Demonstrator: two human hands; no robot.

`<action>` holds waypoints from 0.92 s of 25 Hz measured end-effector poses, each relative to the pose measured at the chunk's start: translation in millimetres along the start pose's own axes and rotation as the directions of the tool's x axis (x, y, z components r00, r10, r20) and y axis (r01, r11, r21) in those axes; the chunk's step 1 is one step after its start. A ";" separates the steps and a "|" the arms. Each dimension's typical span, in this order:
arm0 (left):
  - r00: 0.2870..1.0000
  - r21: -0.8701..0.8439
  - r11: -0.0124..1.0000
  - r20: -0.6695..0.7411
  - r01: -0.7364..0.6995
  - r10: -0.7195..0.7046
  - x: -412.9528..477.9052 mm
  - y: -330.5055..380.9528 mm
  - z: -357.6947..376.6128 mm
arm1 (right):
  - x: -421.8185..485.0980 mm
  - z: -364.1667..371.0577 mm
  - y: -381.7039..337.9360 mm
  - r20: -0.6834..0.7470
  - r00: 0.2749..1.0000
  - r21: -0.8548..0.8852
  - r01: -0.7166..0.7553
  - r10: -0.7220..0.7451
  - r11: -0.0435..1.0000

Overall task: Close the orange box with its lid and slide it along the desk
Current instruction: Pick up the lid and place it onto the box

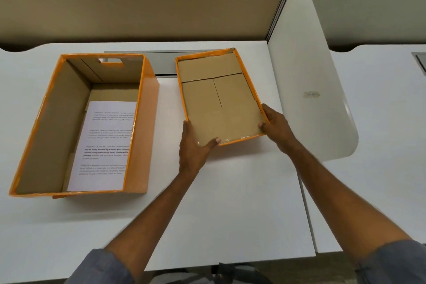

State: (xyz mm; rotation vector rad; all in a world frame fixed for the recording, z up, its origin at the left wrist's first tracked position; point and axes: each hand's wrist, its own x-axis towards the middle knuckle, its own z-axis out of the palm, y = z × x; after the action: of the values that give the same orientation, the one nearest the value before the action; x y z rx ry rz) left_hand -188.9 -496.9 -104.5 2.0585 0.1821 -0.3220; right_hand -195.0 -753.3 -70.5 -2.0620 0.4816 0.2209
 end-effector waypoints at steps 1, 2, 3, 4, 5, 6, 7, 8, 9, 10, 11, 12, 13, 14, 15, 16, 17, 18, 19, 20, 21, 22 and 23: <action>1.000 0.029 0.999 0.004 -0.016 0.016 -1.8 0.8 -5.5 | -7.3 -0.2 -3.6 -0.004 1.000 0.072 0.010 -0.010 0.997; 0.999 0.047 0.998 0.009 -0.035 0.035 -3.2 1.8 -11.5 | -14.4 -1.1 -7.6 -0.006 1.000 0.145 0.011 -0.011 0.989; 0.998 0.052 0.997 0.015 -0.061 0.061 -4.7 2.8 -18.7 | -22.4 -2.1 -12.4 -0.010 1.000 0.213 0.016 -0.014 0.977; 0.996 0.052 0.995 0.021 -0.090 0.089 -6.4 3.8 -26.1 | -31.5 -3.2 -17.6 -0.012 1.000 0.281 0.025 -0.023 0.959; 0.992 0.056 0.991 0.032 -0.121 0.120 -9.2 4.8 -35.0 | -42.5 -3.4 -24.1 -0.015 1.000 0.347 0.027 -0.024 0.938; 0.989 0.062 0.987 0.048 -0.146 0.143 -11.9 5.9 -43.5 | -52.6 -4.0 -30.4 -0.015 1.000 0.406 0.011 -0.006 0.914; 0.984 0.066 0.983 0.069 -0.169 0.164 -14.9 7.5 -51.4 | -62.3 -4.9 -37.1 -0.025 0.999 0.461 -0.017 0.032 0.887; 0.977 0.065 0.978 0.093 -0.196 0.190 -18.7 8.6 -59.3 | -72.4 -5.3 -44.3 -0.048 0.996 0.514 -0.035 0.069 0.857; 0.968 0.065 0.971 0.120 -0.231 0.222 -23.5 9.5 -68.3 | -81.3 -3.7 -50.5 -0.076 0.993 0.563 -0.034 0.092 0.826; 0.953 0.072 0.958 0.146 -0.277 0.264 -29.3 10.6 -81.0 | -92.5 0.5 -58.6 -0.110 0.988 0.605 -0.019 0.107 0.796; 0.934 0.098 0.937 0.162 -0.336 0.318 -33.6 12.1 -94.1 | -103.5 5.5 -67.7 -0.142 0.982 0.644 0.000 0.120 0.765; 0.901 0.162 0.890 0.156 -0.427 0.404 -36.3 13.9 -108.0 | -114.8 11.5 -78.6 -0.173 0.976 0.686 0.021 0.135 0.727; 0.830 0.267 0.787 0.141 -0.557 0.540 -39.0 15.7 -123.3 | -127.2 20.0 -90.4 -0.205 0.967 0.729 0.048 0.151 0.683; 0.710 0.376 0.625 0.148 -0.684 0.689 -42.4 17.9 -137.0 | -139.1 29.7 -101.8 -0.233 0.959 0.764 0.076 0.164 0.641; 0.551 0.450 0.427 0.189 -0.784 0.813 -46.3 19.9 -150.6 | -151.3 42.2 -115.1 -0.255 0.952 0.787 0.101 0.171 0.609; 0.386 0.476 0.229 0.262 -0.849 0.885 -49.3 21.8 -160.7 | -162.3 54.9 -127.6 -0.264 0.948 0.806 0.117 0.176 0.580; 0.246 0.471 0.059 0.347 -0.880 0.905 -52.4 23.1 -168.6 | -172.1 67.6 -139.4 -0.266 0.949 0.822 0.130 0.172 0.554; 0.145 0.457 -0.070 0.419 -0.887 0.896 -56.0 23.0 -176.4 | -181.6 80.6 -150.5 -0.267 0.950 0.833 0.144 0.160 0.534; 0.084 0.444 -0.150 0.465 -0.883 0.881 -59.4 22.7 -184.4 | -190.4 92.9 -160.1 -0.265 0.952 0.843 0.152 0.151 0.517; 0.049 0.441 -0.199 0.489 -0.875 0.871 -62.2 22.9 -195.3 | -200.7 104.4 -169.6 -0.263 0.953 0.851 0.157 0.150 0.501; 0.022 0.439 -0.232 0.502 -0.868 0.865 -62.4 24.5 -206.2 | -209.9 113.5 -178.1 -0.262 0.953 0.861 0.161 0.150 0.483; -0.008 0.431 -0.263 0.509 -0.863 0.860 -60.7 25.6 -216.3 | -218.3 120.8 -186.1 -0.263 0.954 0.871 0.171 0.143 0.460; -0.040 0.421 -0.290 0.509 -0.860 0.860 -58.7 27.3 -226.2 | -225.8 126.0 -194.6 -0.267 0.955 0.877 0.187 0.126 0.442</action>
State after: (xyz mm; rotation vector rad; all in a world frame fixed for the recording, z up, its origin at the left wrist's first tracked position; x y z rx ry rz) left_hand -203.5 -312.1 40.5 2.1916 -1.8283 0.7579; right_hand -312.3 -501.7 95.8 -0.9973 0.5734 -0.3468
